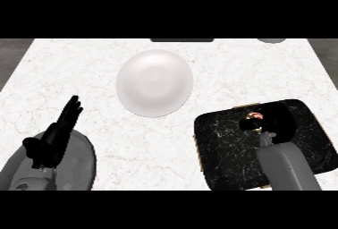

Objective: Pick the cupcake from the tray and place it in the plate

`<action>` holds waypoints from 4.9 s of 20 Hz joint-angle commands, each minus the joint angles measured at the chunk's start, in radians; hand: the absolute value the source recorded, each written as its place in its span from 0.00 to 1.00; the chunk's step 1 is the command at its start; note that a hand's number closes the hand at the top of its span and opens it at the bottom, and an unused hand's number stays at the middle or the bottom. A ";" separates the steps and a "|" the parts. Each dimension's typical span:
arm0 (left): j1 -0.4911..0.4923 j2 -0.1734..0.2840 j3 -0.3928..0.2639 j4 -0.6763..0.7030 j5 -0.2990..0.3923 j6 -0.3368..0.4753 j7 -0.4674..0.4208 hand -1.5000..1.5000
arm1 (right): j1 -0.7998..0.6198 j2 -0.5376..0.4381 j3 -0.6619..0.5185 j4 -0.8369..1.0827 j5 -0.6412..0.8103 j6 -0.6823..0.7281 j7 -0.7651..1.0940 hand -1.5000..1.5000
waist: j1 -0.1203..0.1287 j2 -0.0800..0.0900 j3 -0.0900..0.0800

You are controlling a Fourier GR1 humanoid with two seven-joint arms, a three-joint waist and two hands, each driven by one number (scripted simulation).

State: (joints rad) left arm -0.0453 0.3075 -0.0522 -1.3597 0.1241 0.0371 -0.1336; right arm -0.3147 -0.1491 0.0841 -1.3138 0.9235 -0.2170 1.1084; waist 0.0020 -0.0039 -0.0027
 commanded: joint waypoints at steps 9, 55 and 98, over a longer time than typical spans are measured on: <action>-0.032 -0.025 0.000 0.024 -0.012 0.002 -0.001 0.50 | -0.019 -0.231 0.134 0.091 -0.141 0.141 -0.812 1.00 | 0.019 0.013 0.005; -0.089 -0.111 0.028 0.041 -0.122 -0.031 0.032 0.50 | -0.730 0.148 0.240 0.535 -0.210 -0.130 -0.804 1.00 | 0.053 0.017 0.002; -0.033 -0.068 0.122 0.015 -0.086 -0.122 0.015 0.50 | -0.464 -0.126 -0.147 0.852 -1.003 0.082 -1.678 0.00 | 0.013 0.009 0.003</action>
State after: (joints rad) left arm -0.0537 0.2286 0.0581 -1.3368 0.0286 -0.0632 -0.1417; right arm -0.7819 -0.2409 -0.0438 -0.5405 -0.0944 -0.1952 -0.4912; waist 0.0135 0.0046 0.0006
